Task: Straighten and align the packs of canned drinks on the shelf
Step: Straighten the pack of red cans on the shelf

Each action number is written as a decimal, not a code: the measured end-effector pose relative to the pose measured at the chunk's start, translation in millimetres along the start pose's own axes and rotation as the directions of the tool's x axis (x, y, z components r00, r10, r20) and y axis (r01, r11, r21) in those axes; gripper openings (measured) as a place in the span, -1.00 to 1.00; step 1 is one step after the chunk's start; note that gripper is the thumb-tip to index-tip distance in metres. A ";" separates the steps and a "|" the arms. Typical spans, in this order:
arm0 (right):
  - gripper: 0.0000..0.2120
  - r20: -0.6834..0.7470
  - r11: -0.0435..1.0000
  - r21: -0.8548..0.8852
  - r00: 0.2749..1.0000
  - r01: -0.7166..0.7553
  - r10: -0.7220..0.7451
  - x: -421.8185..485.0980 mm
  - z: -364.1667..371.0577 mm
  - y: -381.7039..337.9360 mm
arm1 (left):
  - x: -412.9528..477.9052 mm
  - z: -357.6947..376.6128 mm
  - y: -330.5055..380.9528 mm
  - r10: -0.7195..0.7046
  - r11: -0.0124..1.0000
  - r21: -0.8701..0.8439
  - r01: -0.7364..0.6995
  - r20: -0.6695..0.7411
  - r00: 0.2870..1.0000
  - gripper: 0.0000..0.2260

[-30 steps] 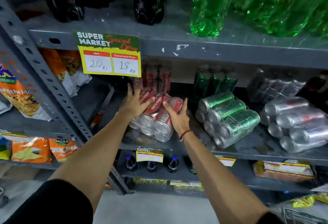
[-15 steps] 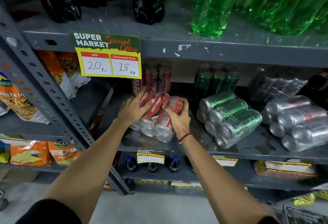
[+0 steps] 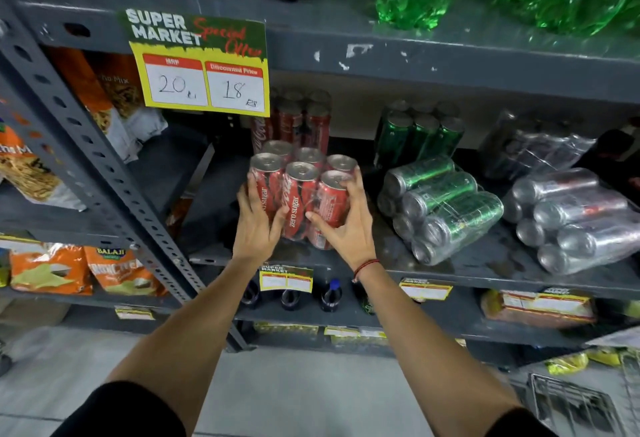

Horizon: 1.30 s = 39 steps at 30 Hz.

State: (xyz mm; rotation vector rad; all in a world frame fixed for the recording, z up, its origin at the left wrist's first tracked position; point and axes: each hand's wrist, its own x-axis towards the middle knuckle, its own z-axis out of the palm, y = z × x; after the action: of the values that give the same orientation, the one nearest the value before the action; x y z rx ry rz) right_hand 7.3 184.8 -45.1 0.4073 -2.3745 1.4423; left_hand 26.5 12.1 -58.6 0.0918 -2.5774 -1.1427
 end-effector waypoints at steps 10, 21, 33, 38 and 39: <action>-0.37 -0.028 0.999 0.037 1.000 0.000 0.001 0.0 -15.4 -1.7 | -26.1 1.7 10.5 -0.069 0.997 -0.039 0.065 -0.108 0.992 -0.25; -0.81 0.369 0.880 0.171 0.857 -0.442 0.359 84.3 -20.6 10.6 | -38.3 64.7 94.7 -0.198 0.964 -0.200 0.176 -0.094 0.976 -0.13; -0.50 -0.056 0.943 -0.064 0.945 -0.326 0.323 -10.7 43.4 -59.1 | 24.2 -60.1 1.5 0.012 0.992 -0.121 0.025 0.296 0.955 -0.16; -0.33 0.034 0.977 -0.076 0.979 -0.199 0.202 -21.3 62.1 -62.4 | 44.4 -88.5 -22.1 0.034 0.959 -0.267 0.094 0.437 0.899 -0.14; -0.33 0.064 0.983 -0.019 0.981 -0.182 0.183 -15.7 56.7 -55.2 | 39.8 -88.3 -18.4 0.010 0.944 -0.306 0.127 0.411 0.912 -0.16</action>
State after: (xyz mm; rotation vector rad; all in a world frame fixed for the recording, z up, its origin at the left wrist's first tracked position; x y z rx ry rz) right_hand 36.5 110.7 -32.2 0.2419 -2.5294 1.5114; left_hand 15.2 -70.5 -6.1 -0.1654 -2.6939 -1.7607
